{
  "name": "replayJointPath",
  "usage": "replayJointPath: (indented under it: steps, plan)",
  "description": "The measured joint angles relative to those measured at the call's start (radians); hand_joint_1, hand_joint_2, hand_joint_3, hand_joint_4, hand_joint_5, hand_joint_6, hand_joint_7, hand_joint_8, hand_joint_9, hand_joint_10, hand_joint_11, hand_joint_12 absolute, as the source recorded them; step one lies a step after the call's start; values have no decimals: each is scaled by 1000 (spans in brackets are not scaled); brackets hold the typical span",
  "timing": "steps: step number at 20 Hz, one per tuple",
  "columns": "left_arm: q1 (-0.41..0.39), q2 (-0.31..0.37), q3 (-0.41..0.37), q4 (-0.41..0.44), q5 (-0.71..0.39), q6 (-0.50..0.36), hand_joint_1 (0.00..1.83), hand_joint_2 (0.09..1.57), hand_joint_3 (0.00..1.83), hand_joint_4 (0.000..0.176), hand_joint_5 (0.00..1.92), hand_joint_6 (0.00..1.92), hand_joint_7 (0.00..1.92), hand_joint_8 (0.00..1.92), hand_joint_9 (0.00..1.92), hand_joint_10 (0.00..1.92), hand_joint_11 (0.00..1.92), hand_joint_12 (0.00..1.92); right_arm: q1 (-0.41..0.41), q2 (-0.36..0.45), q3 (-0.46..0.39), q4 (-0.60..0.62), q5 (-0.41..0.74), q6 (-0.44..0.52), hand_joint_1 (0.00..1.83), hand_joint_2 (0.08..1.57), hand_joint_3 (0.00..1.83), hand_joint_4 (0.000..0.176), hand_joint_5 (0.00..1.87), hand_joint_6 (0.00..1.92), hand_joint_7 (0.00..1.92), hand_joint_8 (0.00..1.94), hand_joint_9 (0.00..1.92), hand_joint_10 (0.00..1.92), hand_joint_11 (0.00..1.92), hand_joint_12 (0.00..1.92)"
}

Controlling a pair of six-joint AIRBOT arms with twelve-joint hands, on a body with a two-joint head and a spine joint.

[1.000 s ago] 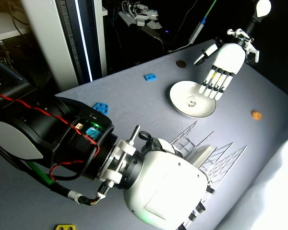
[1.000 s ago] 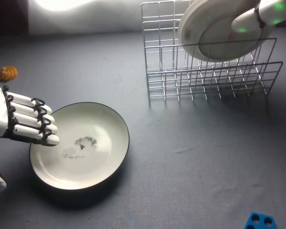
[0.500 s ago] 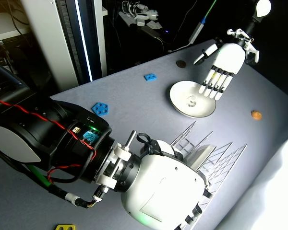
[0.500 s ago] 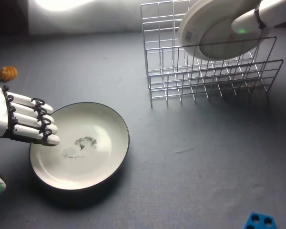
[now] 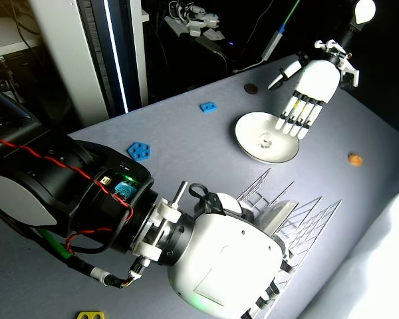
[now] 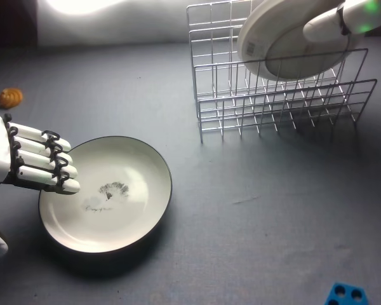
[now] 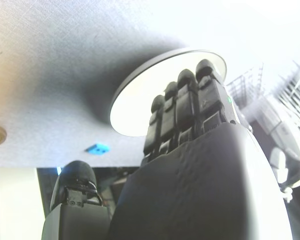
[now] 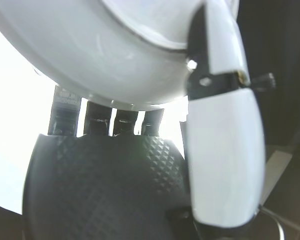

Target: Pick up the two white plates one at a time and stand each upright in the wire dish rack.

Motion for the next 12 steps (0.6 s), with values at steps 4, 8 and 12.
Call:
replayJointPath:
  steps: [4, 8, 12]
  plan:
    - [0, 0, 0, 0, 0, 0, 0, 1122, 0, 0, 99, 9, 116, 9, 103, 3, 3, 163, 0, -2, 0, -7, 3, -3, 1248, 1044, 1, 19, 1128, 804, 1177, 604, 1243, 12, 761, 922]
    - [0, 0, 0, 0, 0, 0, 0, 1121, 0, 0, 99, 4, 116, 4, 106, 3, 0, 158, -6, -2, 0, -5, 13, -3, 1248, 1051, 1, 1, 1124, 831, 1149, 625, 1227, 3, 747, 975]
    - [0, 0, 0, 0, 0, 0, 0, 1124, 1, 0, 79, 8, 84, 10, 79, 10, 14, 37, -3, -2, 0, -6, 11, -4, 1138, 1088, 0, 0, 1050, 830, 1160, 25, 1134, 7, 731, 864]
